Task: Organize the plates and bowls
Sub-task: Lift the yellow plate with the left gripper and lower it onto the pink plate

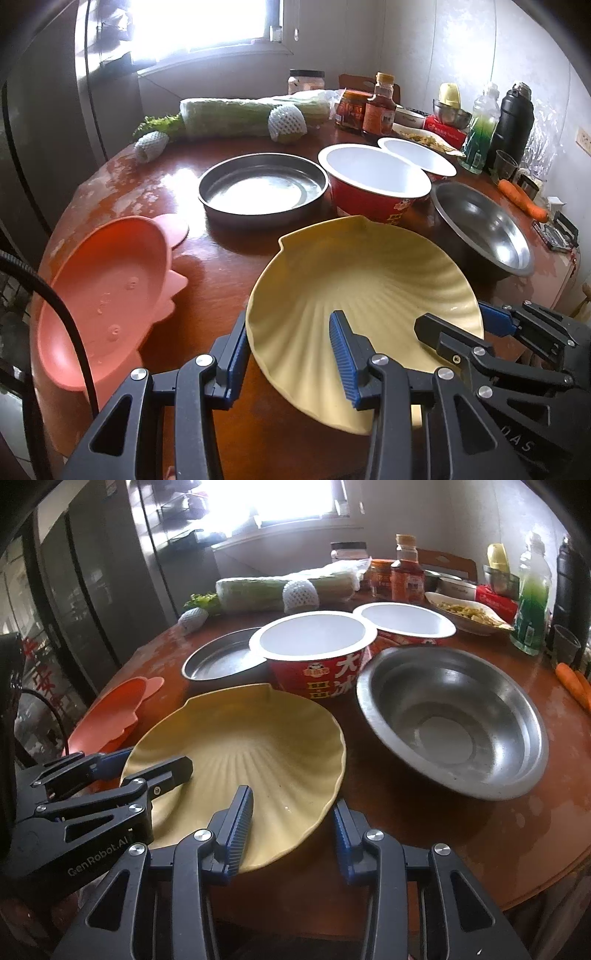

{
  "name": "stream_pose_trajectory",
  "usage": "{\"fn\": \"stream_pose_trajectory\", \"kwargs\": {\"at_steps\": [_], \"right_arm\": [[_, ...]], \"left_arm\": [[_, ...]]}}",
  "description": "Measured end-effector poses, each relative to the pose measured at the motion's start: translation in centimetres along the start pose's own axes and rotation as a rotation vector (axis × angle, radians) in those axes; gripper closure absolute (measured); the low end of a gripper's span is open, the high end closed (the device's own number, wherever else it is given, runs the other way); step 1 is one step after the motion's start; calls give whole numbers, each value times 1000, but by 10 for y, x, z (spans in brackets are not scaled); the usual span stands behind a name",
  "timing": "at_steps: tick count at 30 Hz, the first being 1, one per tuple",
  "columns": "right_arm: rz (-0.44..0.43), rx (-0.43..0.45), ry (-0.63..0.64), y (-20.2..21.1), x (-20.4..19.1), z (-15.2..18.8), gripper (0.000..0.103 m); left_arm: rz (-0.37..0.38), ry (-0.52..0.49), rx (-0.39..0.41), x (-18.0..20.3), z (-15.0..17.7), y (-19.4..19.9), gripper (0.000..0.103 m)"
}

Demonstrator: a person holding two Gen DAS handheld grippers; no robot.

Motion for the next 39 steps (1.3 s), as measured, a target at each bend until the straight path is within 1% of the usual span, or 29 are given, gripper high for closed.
{"fn": "stream_pose_trajectory", "kwargs": {"at_steps": [3,13,23,30,39], "right_arm": [[-2,4,8,3,-4,-2,61],[-4,59,65,26,-24,-20,61],[-25,111,157,38,-59,-51,61],[-56,141,222,35,-85,-78,61],[-97,144,290,10,-111,-103,61]], "left_arm": [[-6,-3,10,-2,1,8,60],[-29,13,93,-14,-8,46,60],[-80,73,172,-46,-21,80,60],[-111,130,210,-75,-29,93,60],[-151,197,218,-110,-35,90,60]]}}
Point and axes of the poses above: each gripper's, at about its wrist camera, not at the fingertips, and y roughly against the way its jaws point, x to its right, z to its underside, the point moved 3 cm from there along -y, roughly the way its jaws point, and after that the axes turned 15 degrees about y, right-handed, at the moved point
